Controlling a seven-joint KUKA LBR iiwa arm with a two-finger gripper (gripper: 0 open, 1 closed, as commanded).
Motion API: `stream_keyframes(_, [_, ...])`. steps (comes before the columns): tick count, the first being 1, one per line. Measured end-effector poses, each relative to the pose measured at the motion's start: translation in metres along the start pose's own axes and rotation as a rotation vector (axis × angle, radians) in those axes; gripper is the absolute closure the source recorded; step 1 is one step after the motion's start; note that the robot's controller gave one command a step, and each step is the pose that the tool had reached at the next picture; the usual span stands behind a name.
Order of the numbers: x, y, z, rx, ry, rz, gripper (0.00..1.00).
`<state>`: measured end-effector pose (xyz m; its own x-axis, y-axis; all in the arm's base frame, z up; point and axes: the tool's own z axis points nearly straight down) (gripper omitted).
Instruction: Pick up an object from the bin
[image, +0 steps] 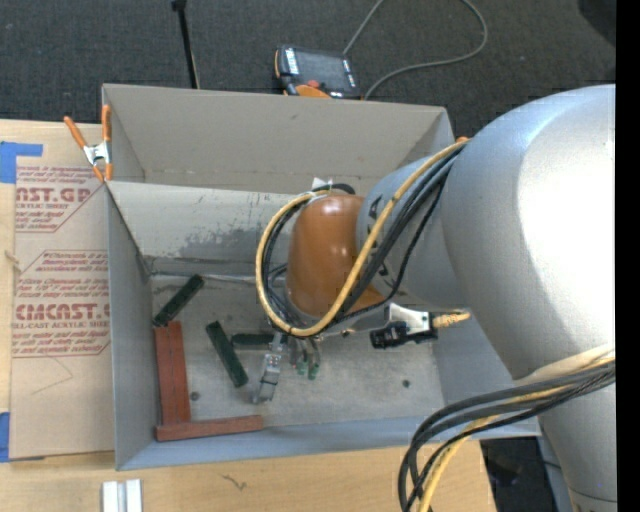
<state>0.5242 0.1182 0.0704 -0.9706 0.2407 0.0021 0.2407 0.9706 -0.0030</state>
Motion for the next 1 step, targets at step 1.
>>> stream_keyframes(1, [0.0001, 0.0033, -0.0013, -0.004, -0.002, -0.005, 1.0])
